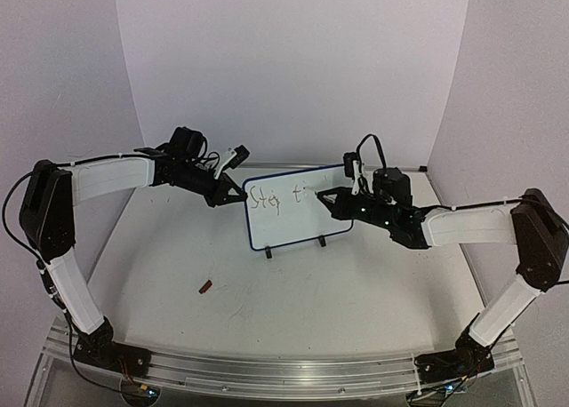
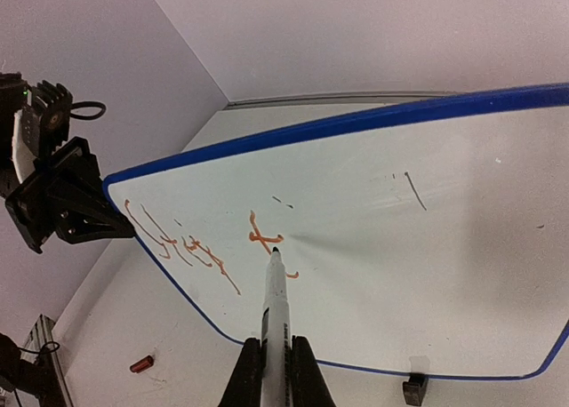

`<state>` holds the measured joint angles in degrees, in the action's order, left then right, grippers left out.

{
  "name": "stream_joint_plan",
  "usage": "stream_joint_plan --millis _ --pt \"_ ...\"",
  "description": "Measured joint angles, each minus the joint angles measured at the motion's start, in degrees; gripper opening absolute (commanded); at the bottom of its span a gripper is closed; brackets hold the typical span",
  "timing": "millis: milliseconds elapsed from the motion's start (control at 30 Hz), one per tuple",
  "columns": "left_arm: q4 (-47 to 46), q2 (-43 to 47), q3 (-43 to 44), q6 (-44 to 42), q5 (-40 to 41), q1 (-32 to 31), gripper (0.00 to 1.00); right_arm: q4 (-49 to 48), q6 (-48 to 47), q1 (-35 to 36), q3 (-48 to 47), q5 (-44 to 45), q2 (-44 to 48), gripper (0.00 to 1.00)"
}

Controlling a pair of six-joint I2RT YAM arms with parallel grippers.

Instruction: Write a sentence on the whiteboard

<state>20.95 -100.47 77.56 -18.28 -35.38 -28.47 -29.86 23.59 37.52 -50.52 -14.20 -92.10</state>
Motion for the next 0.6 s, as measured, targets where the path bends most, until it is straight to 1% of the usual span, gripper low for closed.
stream_joint_plan --millis 267,600 --pt "0.0 0.0 0.0 0.0 0.0 0.0 0.0 -0.6 0.1 0.0 0.1 0.2 0.2 0.0" --pt "0.0 0.0 0.0 -0.2 0.0 0.0 0.0 -0.5 0.1 0.0 0.0 1.4 -2.3 0.0"
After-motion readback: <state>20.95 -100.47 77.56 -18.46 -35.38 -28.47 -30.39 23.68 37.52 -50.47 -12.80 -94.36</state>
